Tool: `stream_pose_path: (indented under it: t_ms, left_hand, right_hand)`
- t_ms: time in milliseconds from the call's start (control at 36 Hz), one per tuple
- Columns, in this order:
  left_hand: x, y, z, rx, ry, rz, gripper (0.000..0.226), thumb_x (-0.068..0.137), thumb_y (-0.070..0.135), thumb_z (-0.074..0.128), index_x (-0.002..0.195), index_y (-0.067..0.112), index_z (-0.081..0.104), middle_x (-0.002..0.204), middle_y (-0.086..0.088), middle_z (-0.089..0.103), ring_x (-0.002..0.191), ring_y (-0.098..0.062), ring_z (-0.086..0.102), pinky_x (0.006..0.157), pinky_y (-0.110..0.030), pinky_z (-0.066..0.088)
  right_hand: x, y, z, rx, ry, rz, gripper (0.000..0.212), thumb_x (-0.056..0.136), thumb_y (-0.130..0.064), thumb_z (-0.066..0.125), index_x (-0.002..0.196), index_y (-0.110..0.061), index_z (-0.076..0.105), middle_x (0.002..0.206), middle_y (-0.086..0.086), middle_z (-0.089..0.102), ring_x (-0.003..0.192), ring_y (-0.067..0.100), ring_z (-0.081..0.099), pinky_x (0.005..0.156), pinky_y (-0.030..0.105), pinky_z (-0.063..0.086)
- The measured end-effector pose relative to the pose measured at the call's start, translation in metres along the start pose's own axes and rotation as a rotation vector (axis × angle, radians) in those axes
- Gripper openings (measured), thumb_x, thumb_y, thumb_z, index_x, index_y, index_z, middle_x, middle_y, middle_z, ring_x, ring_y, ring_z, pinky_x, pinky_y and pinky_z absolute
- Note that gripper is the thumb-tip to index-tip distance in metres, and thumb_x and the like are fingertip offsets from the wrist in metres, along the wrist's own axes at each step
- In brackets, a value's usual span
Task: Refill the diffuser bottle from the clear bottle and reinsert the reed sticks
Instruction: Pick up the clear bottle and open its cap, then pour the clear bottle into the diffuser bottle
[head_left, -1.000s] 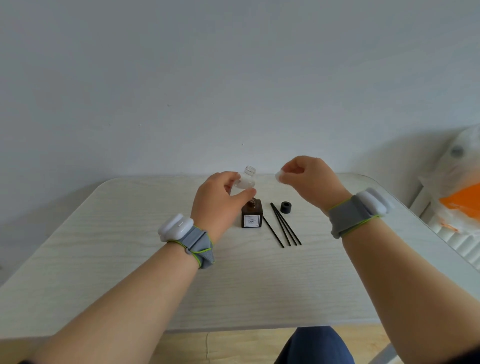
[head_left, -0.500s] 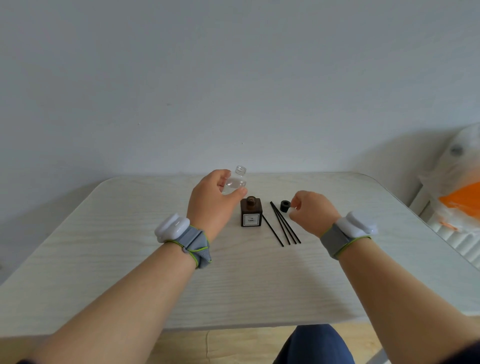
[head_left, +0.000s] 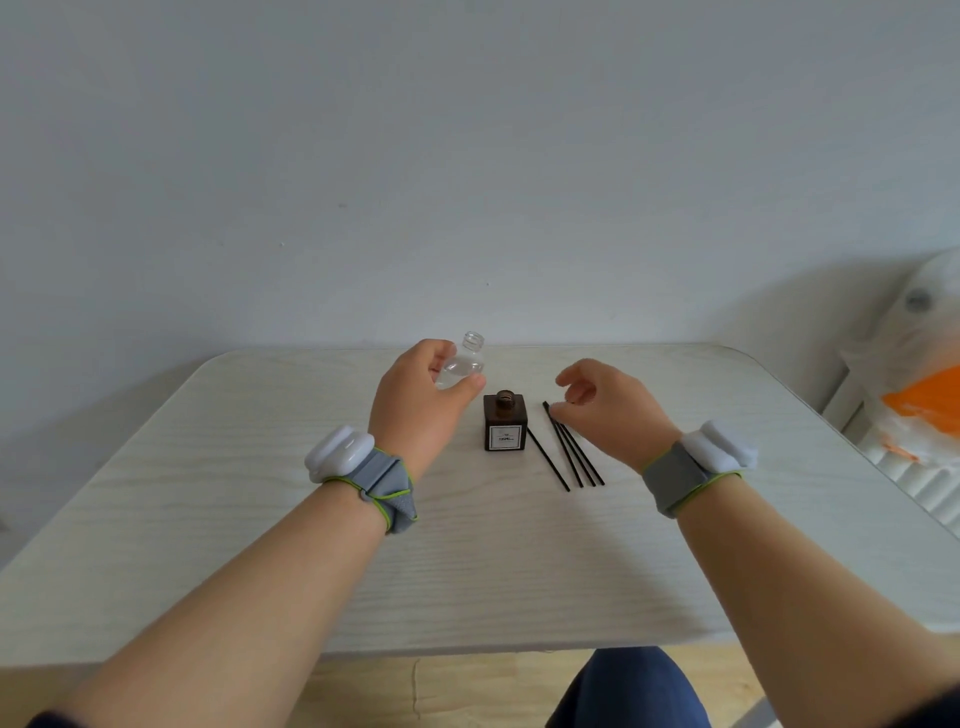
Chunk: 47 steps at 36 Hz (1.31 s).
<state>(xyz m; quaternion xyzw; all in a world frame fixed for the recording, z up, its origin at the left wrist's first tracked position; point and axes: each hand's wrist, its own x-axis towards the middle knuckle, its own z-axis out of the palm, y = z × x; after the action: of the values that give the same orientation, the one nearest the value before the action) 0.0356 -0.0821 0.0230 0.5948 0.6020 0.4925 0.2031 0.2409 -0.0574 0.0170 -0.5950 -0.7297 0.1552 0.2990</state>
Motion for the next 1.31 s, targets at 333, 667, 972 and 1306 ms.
stream_pose_path:
  t_ms: [333,667,972,1306]
  left_hand:
    - [0.005,-0.010,-0.006,0.116,0.006,0.041,0.042,0.079,0.024,0.074,0.118,0.017,0.060,0.117,0.003,0.063,0.095,-0.006,0.053,0.085,-0.018,0.037]
    - [0.007,-0.017,-0.008,0.202,-0.011,0.080,0.047,0.077,0.021,0.075,0.121,0.016,0.061,0.121,0.001,0.063,0.113,-0.016,0.057,0.092,-0.022,0.041]
    - [0.006,-0.016,-0.005,0.287,-0.049,0.126,0.048,0.078,0.022,0.074,0.124,0.019,0.061,0.121,0.001,0.063,0.112,-0.017,0.057,0.088,-0.019,0.037]
    - [0.006,-0.013,-0.001,0.374,-0.103,0.144,0.051,0.078,0.022,0.074,0.126,0.021,0.060,0.121,0.001,0.062,0.113,-0.017,0.056,0.088,-0.018,0.035]
  right_hand:
    - [0.001,-0.014,0.027,0.001,-0.112,-0.090,0.063,0.077,-0.037,0.074,0.133,-0.021,0.050,0.127,-0.004,0.058,0.117,0.011,0.053,0.096,0.023,0.041]
    - [0.006,-0.019,0.030,-0.009,-0.138,-0.116,0.046,0.078,-0.032,0.073,0.121,-0.022,0.060,0.116,-0.004,0.063,0.109,0.012,0.057,0.084,0.021,0.039]
    - [0.006,-0.020,0.029,0.006,-0.153,-0.093,0.042,0.078,-0.032,0.073,0.117,-0.023,0.062,0.107,-0.003,0.063,0.101,0.013,0.057,0.081,0.023,0.042]
    - [0.005,-0.021,0.026,0.008,-0.168,-0.069,0.048,0.076,-0.032,0.074,0.122,-0.023,0.061,0.110,-0.002,0.067,0.099,0.013,0.060,0.087,0.026,0.048]
